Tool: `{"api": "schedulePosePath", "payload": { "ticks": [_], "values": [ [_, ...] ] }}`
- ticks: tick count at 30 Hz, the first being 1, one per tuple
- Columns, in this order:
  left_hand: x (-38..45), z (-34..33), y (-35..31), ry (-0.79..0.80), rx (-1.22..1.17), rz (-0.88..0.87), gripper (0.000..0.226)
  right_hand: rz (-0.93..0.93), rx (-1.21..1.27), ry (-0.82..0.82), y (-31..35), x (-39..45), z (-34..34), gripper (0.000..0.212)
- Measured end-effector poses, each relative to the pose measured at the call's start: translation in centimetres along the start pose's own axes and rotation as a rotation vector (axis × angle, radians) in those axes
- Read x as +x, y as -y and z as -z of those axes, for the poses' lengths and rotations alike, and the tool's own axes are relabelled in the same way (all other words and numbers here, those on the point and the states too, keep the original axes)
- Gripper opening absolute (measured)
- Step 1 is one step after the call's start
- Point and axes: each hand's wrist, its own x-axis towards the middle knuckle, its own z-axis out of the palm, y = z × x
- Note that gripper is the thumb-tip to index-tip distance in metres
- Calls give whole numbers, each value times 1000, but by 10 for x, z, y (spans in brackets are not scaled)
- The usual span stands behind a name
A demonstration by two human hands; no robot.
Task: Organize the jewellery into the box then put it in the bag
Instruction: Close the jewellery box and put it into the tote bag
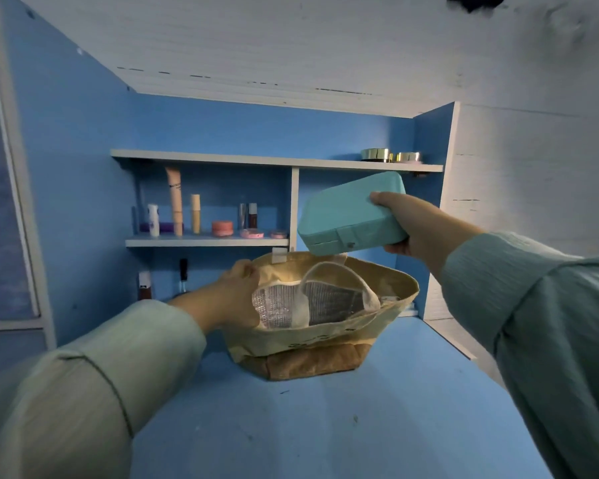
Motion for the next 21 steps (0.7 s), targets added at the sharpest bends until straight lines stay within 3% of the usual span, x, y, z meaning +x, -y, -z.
{"api": "schedulePosePath", "payload": {
  "ticks": [4, 12, 18, 21],
  "values": [
    [3, 5, -4, 11, -15, 70, 74, 56, -100, 7, -19, 7, -5, 61],
    [8, 36, -13, 79, -33, 106, 47, 179, -379, 99, -44, 4, -12, 63],
    [3, 20, -5, 103, -118, 95, 61, 10, -563, 232, -57, 9, -35, 62],
    [-2, 14, -2, 27, -194, 92, 58, -85, -589, 300, -60, 11, -50, 54]
  ]
}}
